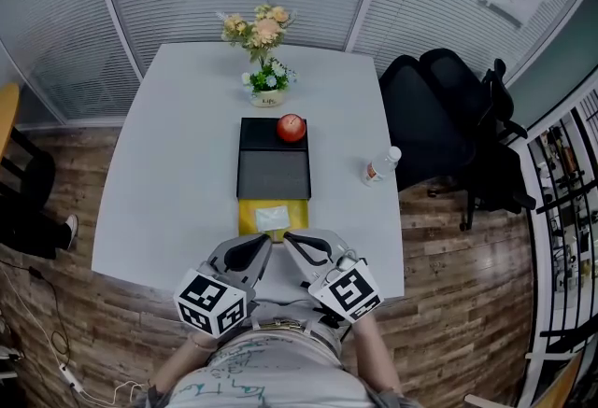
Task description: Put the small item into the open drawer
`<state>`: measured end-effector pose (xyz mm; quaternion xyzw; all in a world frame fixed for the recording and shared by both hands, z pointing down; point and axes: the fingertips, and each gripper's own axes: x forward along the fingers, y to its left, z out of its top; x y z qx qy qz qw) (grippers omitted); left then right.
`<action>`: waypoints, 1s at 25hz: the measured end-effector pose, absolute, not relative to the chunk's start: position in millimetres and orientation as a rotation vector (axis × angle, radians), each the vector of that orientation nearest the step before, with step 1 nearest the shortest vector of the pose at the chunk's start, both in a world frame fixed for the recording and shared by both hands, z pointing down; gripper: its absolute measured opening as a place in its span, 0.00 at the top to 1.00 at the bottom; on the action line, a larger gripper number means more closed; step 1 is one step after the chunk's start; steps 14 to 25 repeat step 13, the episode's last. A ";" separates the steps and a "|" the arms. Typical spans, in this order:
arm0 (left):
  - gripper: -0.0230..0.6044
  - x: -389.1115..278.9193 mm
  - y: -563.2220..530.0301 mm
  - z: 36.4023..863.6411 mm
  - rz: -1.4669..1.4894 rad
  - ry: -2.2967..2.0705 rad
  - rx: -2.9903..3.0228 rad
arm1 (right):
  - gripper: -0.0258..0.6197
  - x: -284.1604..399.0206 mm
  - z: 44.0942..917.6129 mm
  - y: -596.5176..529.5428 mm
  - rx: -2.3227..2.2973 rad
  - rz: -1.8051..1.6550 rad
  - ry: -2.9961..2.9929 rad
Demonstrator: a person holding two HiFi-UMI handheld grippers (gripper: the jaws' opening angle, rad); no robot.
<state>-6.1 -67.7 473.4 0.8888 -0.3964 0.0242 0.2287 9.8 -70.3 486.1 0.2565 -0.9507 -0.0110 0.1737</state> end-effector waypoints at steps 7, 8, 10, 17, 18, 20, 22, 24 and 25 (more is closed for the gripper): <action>0.97 -7.5 -68.9 478.1 0.072 -1.088 2.437 | 0.96 7.6 491.8 -72.2 0.707 -0.025 -2.680; 0.97 -8.7 -69.7 478.0 0.073 -1.089 2.435 | 0.96 6.8 491.9 -72.9 0.706 -0.022 -2.679; 0.97 -10.6 -72.2 477.8 0.072 -1.091 2.434 | 0.96 5.5 492.1 -75.3 0.705 -0.021 -2.677; 0.97 -11.2 -75.3 478.1 0.068 -1.089 2.434 | 0.96 5.1 493.1 -78.9 0.704 -0.025 -2.672; 0.97 -11.2 -75.3 478.1 0.068 -1.089 2.434 | 0.96 5.1 493.1 -78.9 0.704 -0.025 -2.672; 0.97 -11.2 -75.3 478.1 0.068 -1.089 2.434 | 0.96 5.1 493.1 -78.9 0.704 -0.025 -2.672; 0.97 -11.2 -75.3 478.1 0.068 -1.089 2.434 | 0.96 5.1 493.1 -78.9 0.704 -0.025 -2.672; 0.97 -11.2 -75.3 478.1 0.068 -1.089 2.434 | 0.96 5.1 493.1 -78.9 0.704 -0.025 -2.672; 0.97 -11.2 -75.3 478.1 0.068 -1.089 2.434 | 0.96 5.1 493.1 -78.9 0.704 -0.025 -2.672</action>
